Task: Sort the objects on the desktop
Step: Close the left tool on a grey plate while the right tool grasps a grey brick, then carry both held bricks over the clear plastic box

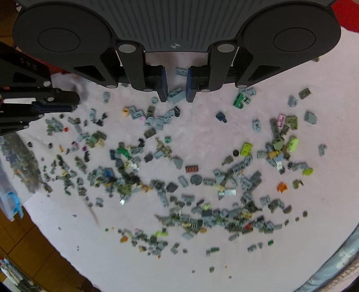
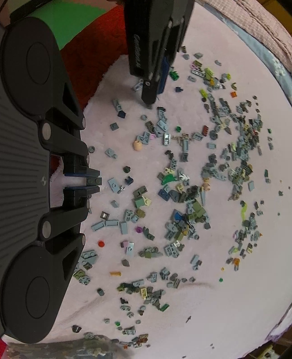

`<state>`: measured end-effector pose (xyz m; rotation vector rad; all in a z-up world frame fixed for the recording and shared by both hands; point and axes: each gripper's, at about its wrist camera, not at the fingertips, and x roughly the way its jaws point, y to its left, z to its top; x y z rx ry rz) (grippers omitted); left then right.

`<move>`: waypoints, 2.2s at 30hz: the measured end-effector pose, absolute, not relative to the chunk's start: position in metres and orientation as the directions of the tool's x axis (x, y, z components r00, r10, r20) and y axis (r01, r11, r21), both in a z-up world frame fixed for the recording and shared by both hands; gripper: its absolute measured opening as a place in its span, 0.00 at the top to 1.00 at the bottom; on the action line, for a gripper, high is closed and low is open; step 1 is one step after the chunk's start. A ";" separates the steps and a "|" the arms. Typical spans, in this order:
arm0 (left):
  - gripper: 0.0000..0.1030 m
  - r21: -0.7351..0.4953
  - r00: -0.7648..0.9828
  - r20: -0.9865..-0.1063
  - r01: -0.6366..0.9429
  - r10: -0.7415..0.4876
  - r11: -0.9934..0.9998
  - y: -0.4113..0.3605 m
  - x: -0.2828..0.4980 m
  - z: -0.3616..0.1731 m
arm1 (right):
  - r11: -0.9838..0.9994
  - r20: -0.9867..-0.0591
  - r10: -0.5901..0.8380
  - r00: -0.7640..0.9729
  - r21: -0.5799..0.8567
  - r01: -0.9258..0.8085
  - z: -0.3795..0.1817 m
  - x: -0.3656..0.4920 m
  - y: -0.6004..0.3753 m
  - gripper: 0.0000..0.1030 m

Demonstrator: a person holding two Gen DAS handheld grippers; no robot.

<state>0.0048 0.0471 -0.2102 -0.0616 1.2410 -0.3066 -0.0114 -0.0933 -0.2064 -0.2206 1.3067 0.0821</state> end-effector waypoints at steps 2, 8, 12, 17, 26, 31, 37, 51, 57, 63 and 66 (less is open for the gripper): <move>0.82 -0.219 0.307 -0.912 0.202 -0.273 0.955 0.049 0.003 -0.196 | 0.979 -0.959 -0.059 0.276 -0.110 -0.174 -0.196 -0.011 -0.093 0.92; 0.82 -0.230 0.363 -0.879 0.243 -0.308 0.942 0.045 0.007 -0.149 | 0.978 -0.938 -0.049 0.342 -0.115 -0.175 -0.158 -0.007 -0.089 0.92; 0.82 -0.229 0.397 -0.856 0.280 -0.329 0.932 0.034 0.012 -0.120 | 0.977 -0.918 -0.050 0.394 -0.127 -0.171 -0.126 -0.007 -0.090 0.92; 0.82 -0.224 0.433 -0.828 0.328 -0.357 0.918 0.017 0.017 -0.088 | 0.976 -0.890 -0.056 0.452 -0.144 -0.161 -0.088 -0.009 -0.094 0.92; 0.82 -0.168 0.471 -0.809 0.387 -0.351 0.907 -0.018 0.021 -0.046 | 0.983 -0.847 -0.046 0.530 -0.133 -0.126 -0.045 -0.023 -0.128 0.92; 0.82 -0.142 0.486 -0.804 0.402 -0.342 0.905 -0.041 0.022 -0.030 | 0.988 -0.821 -0.037 0.569 -0.115 -0.102 -0.025 -0.030 -0.150 0.92; 0.82 -0.126 0.489 -0.801 0.428 -0.347 0.895 -0.079 0.019 -0.019 | 0.991 -0.800 -0.032 0.599 -0.102 -0.083 -0.005 -0.040 -0.182 0.92; 0.82 -0.109 0.479 -0.797 0.485 -0.368 0.868 -0.174 0.020 -0.004 | 0.997 -0.783 -0.048 0.620 -0.075 -0.017 0.023 -0.064 -0.281 0.92; 0.82 -0.106 0.474 -0.793 0.510 -0.382 0.853 -0.220 0.019 -0.001 | 0.997 -0.776 -0.067 0.627 -0.078 0.011 0.033 -0.078 -0.332 0.92; 0.82 -0.110 0.469 -0.784 0.542 -0.408 0.833 -0.268 0.021 0.000 | 0.995 -0.766 -0.100 0.635 -0.095 0.042 0.043 -0.095 -0.385 0.92; 0.82 -0.108 0.462 -0.781 0.562 -0.420 0.820 -0.292 0.021 0.001 | 0.993 -0.762 -0.115 0.638 -0.100 0.059 0.048 -0.105 -0.408 0.92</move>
